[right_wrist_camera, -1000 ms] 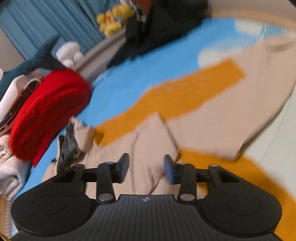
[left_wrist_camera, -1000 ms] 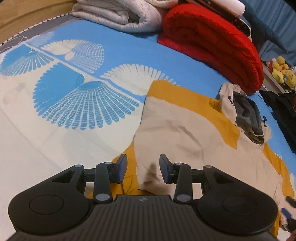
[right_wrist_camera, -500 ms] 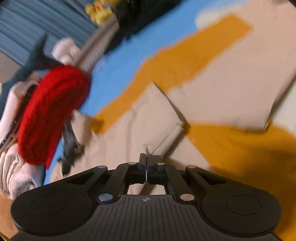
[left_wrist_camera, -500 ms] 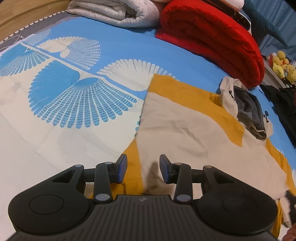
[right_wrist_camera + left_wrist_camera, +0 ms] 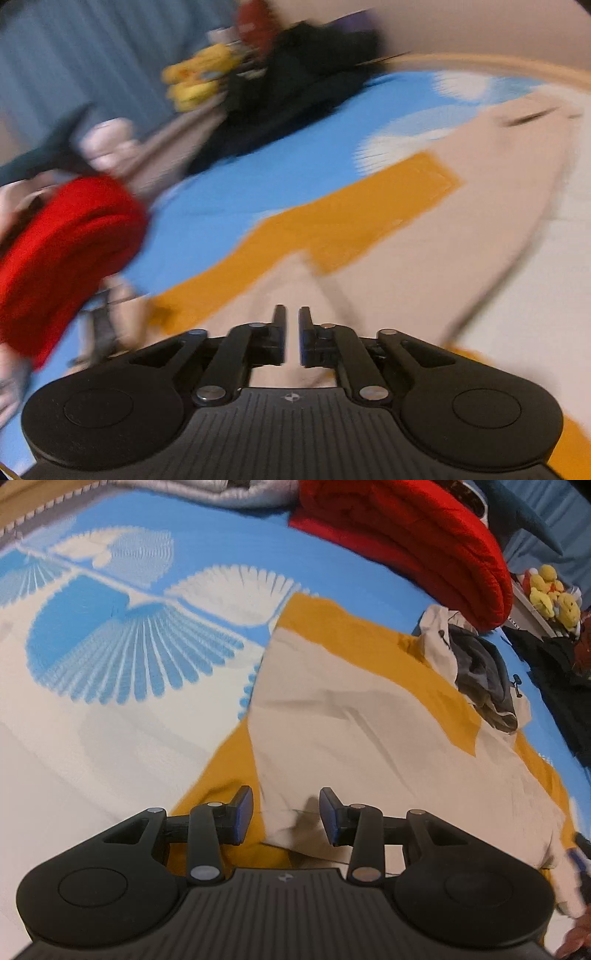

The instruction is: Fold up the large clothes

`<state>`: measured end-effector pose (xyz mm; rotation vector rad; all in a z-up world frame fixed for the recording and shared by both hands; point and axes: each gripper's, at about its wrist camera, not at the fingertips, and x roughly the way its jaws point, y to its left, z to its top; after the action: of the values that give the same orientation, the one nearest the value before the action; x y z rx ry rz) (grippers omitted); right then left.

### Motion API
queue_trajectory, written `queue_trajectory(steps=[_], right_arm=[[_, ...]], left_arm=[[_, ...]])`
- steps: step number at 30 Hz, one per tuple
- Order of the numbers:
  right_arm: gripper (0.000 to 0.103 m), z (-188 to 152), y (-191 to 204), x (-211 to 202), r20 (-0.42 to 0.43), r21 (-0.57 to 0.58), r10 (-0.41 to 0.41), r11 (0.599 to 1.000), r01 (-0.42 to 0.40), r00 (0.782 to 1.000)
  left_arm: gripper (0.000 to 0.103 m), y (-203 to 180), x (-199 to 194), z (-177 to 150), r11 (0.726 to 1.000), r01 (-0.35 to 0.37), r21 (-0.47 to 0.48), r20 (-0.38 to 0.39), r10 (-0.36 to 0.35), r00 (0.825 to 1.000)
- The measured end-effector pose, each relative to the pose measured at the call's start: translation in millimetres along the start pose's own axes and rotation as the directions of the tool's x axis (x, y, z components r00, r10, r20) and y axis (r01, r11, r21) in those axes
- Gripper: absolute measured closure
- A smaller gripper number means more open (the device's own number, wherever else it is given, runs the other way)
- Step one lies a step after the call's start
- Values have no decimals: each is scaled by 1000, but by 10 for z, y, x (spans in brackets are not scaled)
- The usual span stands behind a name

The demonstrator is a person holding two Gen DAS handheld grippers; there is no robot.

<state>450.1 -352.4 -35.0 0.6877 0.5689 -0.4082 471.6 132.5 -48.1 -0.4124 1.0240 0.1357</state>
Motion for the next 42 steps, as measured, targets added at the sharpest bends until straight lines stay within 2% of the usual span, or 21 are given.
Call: queue_trajectory(steps=[1, 2, 3, 5, 6, 9, 11, 19, 26, 29, 31, 35, 38, 42], right_arm=[[68, -15, 7, 74, -51, 4, 57, 998, -57, 997], [64, -48, -8, 172, -118, 15, 95, 995, -94, 988], [64, -106, -37, 297, -197, 27, 97, 995, -94, 976], [64, -220, -119, 459, -304, 10, -2, 1000, 5, 953], [67, -263, -168, 486, -318, 16, -22, 999, 29, 948], [65, -220, -99, 413, -304, 5, -20, 1000, 23, 953], [65, -147, -45, 340, -256, -27, -19, 1000, 12, 967], [65, 292, -400, 58, -74, 0, -12, 1000, 12, 997], [65, 765, -1141, -201, 26, 8, -28, 1000, 27, 999], [65, 957, -1592, -239, 54, 47, -70, 997, 67, 996], [65, 1065, -1942, -227, 62, 114, -106, 989, 98, 992], [64, 1185, -2603, -203, 64, 279, -187, 947, 162, 980], [63, 1139, -2906, -155, 65, 336, -247, 918, 212, 967], [65, 1095, -3236, -75, 74, 435, -238, 881, 183, 968]], left_arm=[[60, 5, 42, -12, 1000, -18, 9, -13, 19, 1000], [60, 8, 86, -24, 999, -48, 26, -26, 48, 998], [60, 18, 126, -35, 997, -69, 34, -35, 71, 997], [60, 30, 139, -36, 996, -83, 31, -37, 85, 996], [60, 20, 112, -29, 996, -83, 28, -27, 84, 996], [60, -47, -19, -7, 999, -41, 20, 7, 41, 999], [59, -125, -91, 3, 999, -22, 42, 24, 21, 1000], [58, -379, -284, -57, 986, -19, 165, 64, 9, 998], [58, -458, -399, -130, 978, 5, 208, 63, -19, 998], [58, -472, -442, -139, 974, 12, 226, 65, -27, 997], [58, -466, -463, -133, 973, 8, 229, 71, -25, 997], [58, -484, -464, -143, 973, 1, 232, 71, -18, 997], [58, -522, -443, -164, 968, 7, 251, 63, -24, 998], [58, -551, -424, -180, 966, 2, 260, 64, -19, 998]])
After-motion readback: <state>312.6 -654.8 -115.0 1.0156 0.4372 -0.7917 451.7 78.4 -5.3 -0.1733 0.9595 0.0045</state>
